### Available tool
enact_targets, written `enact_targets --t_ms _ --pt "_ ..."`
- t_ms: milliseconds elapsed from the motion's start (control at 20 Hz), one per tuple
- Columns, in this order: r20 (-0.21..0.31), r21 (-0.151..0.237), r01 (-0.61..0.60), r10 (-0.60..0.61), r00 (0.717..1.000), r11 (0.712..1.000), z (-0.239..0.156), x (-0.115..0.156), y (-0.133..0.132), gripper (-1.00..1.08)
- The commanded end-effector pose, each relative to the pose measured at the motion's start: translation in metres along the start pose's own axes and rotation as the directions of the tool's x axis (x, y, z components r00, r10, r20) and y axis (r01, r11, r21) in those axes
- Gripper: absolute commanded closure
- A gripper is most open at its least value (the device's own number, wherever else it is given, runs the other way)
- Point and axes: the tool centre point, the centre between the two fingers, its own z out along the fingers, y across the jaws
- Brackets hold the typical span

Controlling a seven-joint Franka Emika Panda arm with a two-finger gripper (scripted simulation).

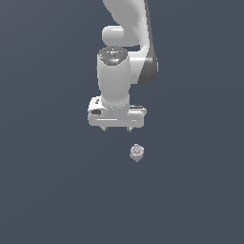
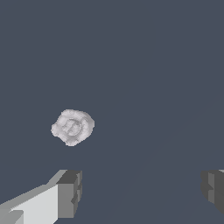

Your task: Pick up the object and move it to a goal position.

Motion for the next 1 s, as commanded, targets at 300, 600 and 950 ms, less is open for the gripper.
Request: enact_targets --t_ms 300,600,950 --pt "0.010 -0.024 0.017 -0.017 1.000 1.000 0.004 -0.001 0.010 -0.92" --pt "0.015 -0.035 0.025 -0.025 1.000 0.999 0.006 -0.002 0.014 -0.92" --pt "0.017 -0.033 0.012 -0.012 1.000 0.999 0.012 0.001 0.007 -0.92"
